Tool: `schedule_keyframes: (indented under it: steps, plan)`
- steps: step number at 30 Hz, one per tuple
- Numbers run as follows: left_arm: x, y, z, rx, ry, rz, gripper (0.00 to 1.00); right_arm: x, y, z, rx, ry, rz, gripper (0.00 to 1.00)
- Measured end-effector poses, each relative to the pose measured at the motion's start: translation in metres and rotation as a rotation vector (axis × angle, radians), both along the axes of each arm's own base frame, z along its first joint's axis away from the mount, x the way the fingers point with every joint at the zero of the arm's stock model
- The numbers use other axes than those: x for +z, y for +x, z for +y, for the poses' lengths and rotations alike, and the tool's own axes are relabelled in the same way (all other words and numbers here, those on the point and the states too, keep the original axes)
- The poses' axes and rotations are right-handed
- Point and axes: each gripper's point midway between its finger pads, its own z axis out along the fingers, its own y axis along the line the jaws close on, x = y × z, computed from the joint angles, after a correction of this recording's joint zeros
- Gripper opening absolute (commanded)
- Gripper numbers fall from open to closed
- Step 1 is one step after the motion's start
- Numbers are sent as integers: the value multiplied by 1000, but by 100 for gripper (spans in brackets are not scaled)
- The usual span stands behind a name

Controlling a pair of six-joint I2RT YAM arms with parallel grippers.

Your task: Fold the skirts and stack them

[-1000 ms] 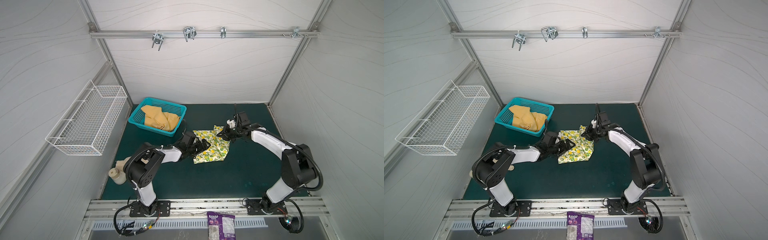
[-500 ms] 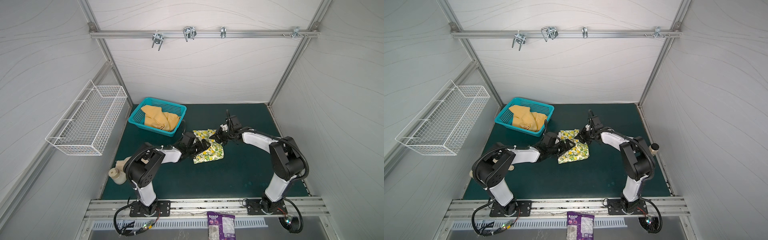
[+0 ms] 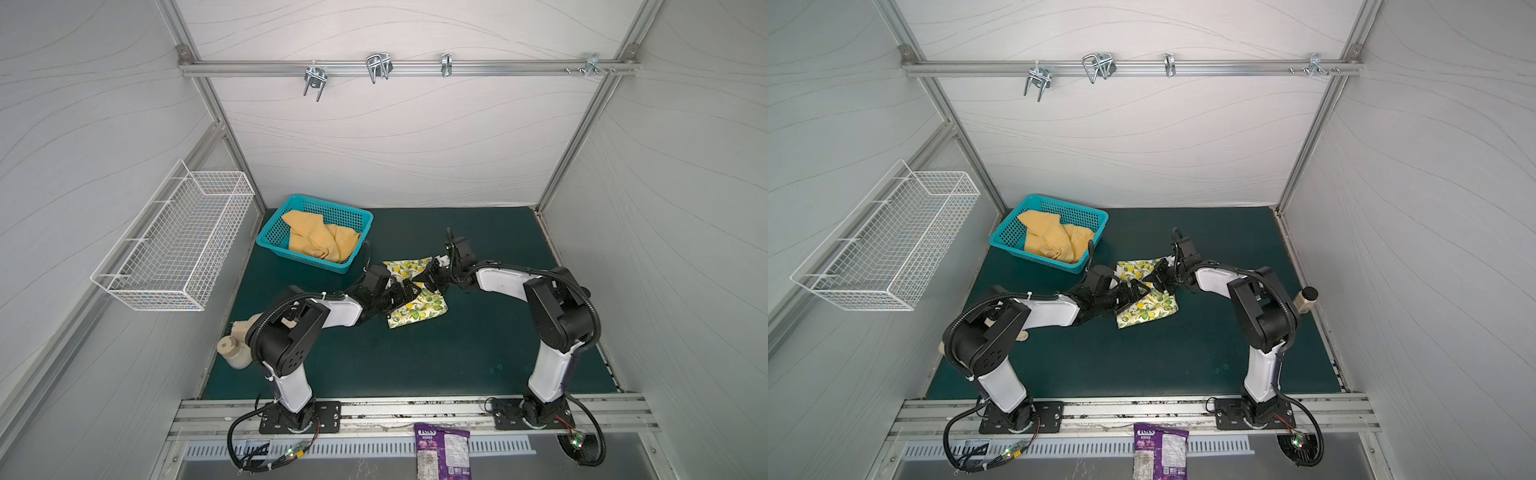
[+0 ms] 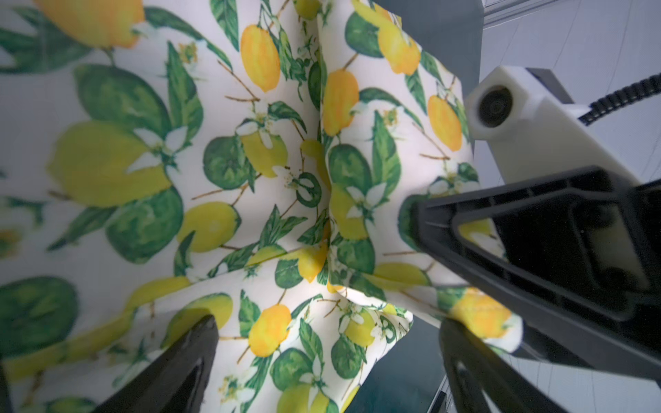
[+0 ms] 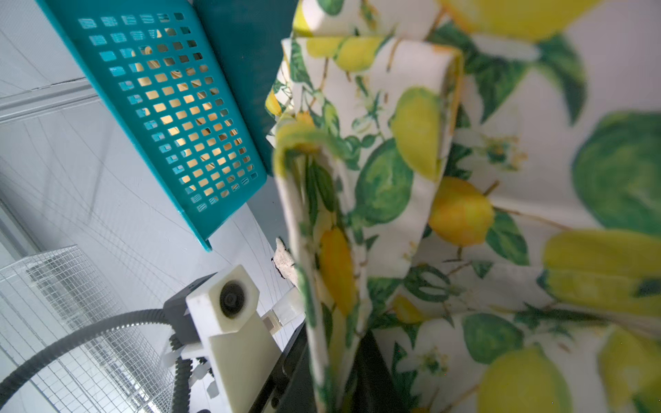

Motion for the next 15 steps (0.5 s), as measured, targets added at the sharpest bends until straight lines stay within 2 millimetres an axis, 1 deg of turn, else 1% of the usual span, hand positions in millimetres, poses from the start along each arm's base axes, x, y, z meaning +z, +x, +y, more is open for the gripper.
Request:
schedule_keyframes:
  steps: [4,9,11,15]
  plan:
    - [0,-3,1,-2,3,3,97,-9,-4,5,7,7,23,27]
    - [0,-6,4,-4,11,6,97,-19,-5,8,7,18,52,39]
    - [0,-6,4,-4,14,6,97,-20,-5,9,3,25,57,41]
    - [0,-8,5,-3,18,9,97,-20,-3,13,0,45,57,49]
